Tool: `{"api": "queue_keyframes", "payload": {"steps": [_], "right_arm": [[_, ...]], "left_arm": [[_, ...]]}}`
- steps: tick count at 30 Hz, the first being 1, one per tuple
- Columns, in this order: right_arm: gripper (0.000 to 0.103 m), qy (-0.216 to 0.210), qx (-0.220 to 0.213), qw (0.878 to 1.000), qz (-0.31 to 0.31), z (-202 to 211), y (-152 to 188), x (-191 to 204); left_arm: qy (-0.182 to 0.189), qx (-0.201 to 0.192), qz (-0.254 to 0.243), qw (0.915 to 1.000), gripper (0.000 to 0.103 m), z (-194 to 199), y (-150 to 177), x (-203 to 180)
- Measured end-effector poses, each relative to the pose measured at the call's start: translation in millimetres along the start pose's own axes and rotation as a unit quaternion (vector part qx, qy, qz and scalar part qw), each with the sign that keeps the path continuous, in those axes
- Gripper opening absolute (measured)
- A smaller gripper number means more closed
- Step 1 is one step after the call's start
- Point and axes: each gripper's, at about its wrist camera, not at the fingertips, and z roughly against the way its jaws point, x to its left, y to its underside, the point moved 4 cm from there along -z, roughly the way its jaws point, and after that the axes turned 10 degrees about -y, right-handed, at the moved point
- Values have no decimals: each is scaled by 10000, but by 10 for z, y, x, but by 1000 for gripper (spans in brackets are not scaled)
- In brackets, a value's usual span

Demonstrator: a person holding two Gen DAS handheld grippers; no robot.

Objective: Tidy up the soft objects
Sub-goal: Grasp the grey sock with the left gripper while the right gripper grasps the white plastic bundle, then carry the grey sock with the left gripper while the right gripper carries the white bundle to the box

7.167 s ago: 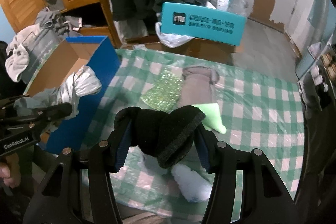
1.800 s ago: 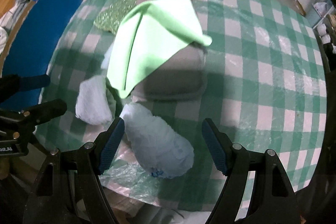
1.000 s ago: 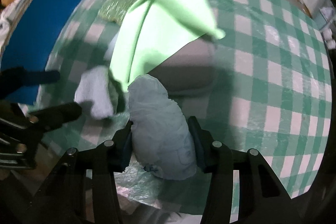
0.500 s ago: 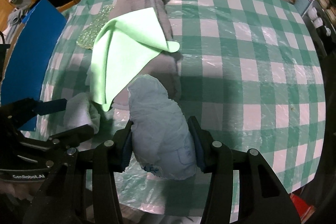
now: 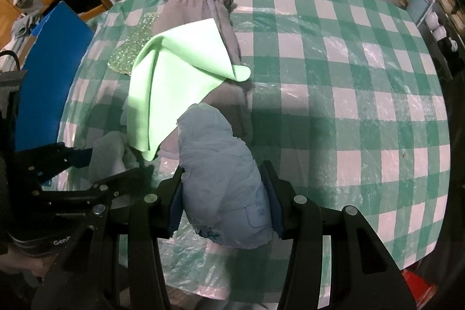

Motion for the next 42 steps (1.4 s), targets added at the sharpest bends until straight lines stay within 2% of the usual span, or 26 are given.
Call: {"api": "queue_keyframes", "payload": {"steps": [4,12,28,42], "right_arm": [[48,28,-56,10000,70,53,-11,27],[48,10,-195,9997,126,152,-38,86],[48,-77,-562,9970,519,411,-174,451],[48,-164,-720,9946,733,522,-304,784]], "left_arm": [[11,-29,-15,10000,34,50,18,32],[83,-229,72,9997,29,242,14,109],[124,-738,233,9969,29,735,-23,288],[-65,-1052,321,9939,29,1027,-19,531]]}}
